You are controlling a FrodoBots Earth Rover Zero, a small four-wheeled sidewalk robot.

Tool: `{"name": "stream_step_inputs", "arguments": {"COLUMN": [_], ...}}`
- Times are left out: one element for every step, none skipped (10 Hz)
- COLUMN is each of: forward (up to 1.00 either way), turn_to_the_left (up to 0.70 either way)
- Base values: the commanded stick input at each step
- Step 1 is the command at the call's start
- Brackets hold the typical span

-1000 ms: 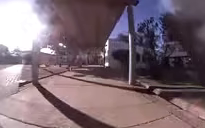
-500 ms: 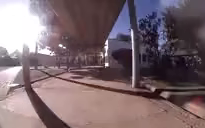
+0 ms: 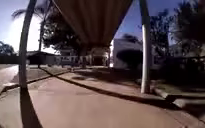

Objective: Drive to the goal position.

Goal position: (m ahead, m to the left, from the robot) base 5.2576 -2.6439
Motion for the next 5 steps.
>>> {"name": "stream_step_inputs", "arguments": {"forward": [0.7,0.7,0.7,0.7,0.7], "turn_to_the_left": [0.0,0.0,0.0,0.0,0.0]}}
